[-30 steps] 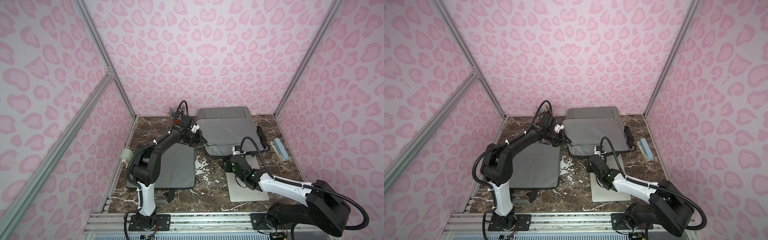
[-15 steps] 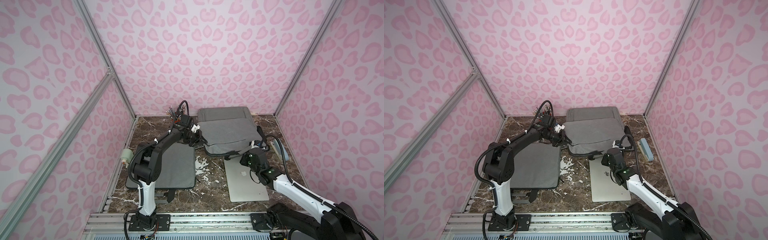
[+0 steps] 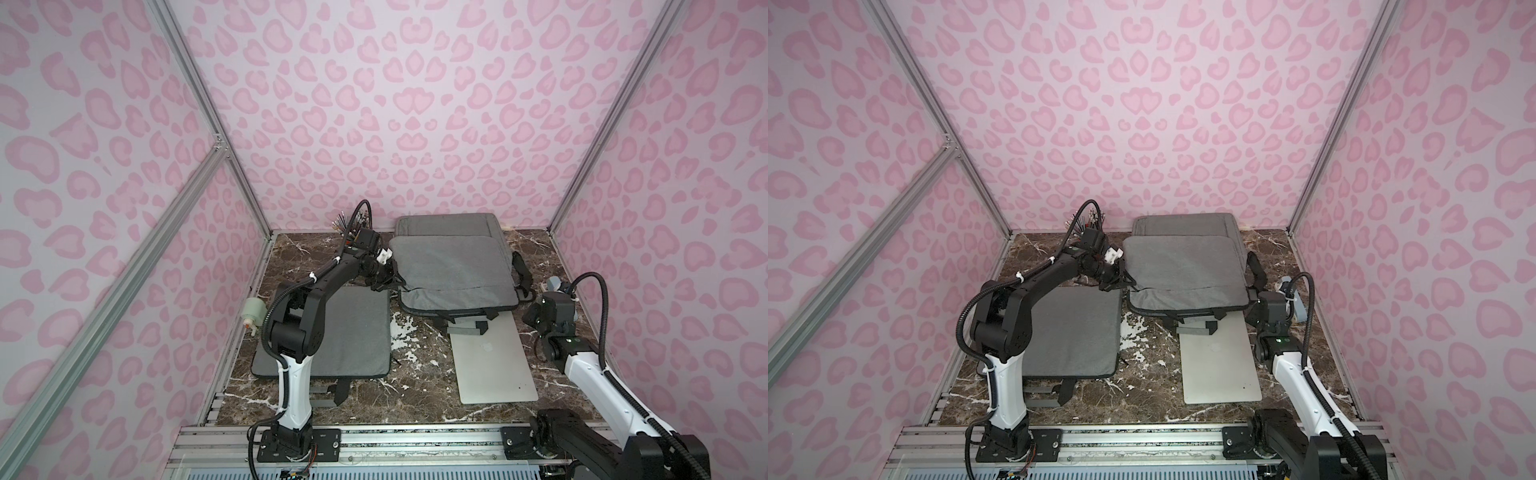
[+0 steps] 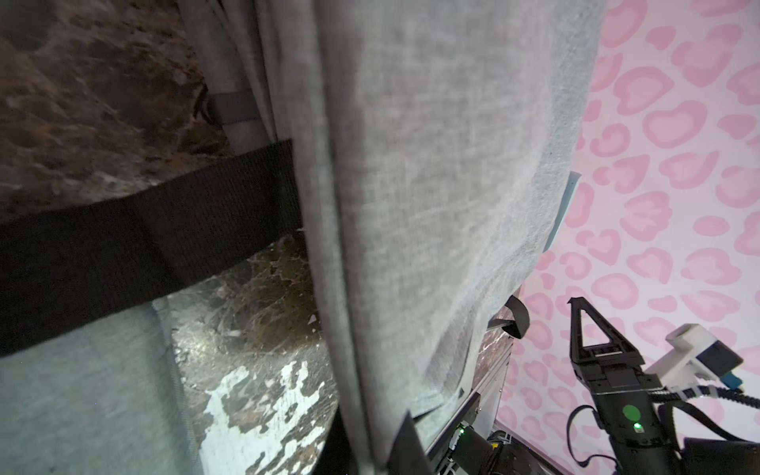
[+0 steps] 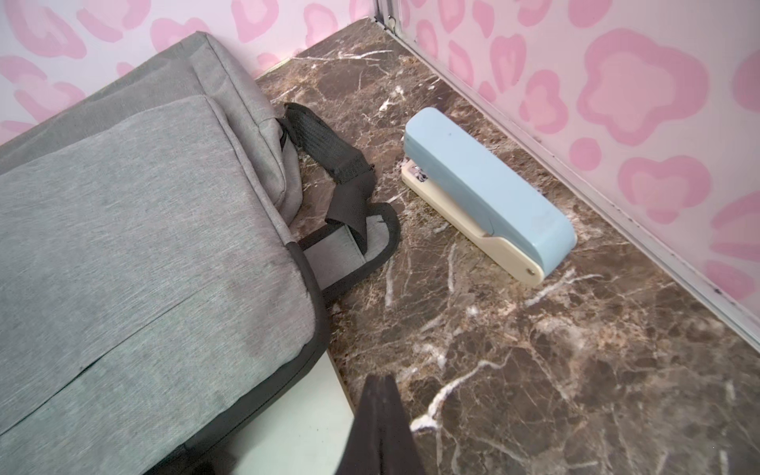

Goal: Open the zippered laptop bag and take out the laptop
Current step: Unzip the zipper on the zippered laptop bag, then open the bag flap on the zippered laptop bag.

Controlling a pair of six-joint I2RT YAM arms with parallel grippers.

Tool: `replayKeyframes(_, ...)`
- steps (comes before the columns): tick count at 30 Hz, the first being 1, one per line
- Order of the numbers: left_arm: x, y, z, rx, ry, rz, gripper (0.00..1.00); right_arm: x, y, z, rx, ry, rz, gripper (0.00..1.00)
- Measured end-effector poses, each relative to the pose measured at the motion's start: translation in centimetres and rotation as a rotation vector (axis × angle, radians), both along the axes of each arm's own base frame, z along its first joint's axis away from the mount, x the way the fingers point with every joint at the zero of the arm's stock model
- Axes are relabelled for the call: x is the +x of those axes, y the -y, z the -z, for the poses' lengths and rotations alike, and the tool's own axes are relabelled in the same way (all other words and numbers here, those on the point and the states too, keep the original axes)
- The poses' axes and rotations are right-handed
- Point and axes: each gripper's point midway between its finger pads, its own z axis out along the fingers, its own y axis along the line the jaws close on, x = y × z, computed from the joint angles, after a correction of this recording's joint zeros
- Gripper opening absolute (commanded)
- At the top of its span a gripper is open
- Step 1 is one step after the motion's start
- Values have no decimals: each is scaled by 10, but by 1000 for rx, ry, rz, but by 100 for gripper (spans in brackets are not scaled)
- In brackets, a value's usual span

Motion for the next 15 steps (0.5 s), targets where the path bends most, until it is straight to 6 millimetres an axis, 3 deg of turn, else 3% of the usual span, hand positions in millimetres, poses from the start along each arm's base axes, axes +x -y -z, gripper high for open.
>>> replayKeyframes(3,0,0,0,0,0,1,1,7,-14,3,34,-11,-82,0)
replayKeyframes(7,0,0,0,2,3,6,6,1,-31,31,96,-101,-158,0)
replayKeyframes(12,-1,-1,1,9,12,14,24,-14,-60,52,169,-170,-279,2)
replayKeyframes(15,0,-4,4,30,22,17,39,-18,-77,54,209,-178,-350,17)
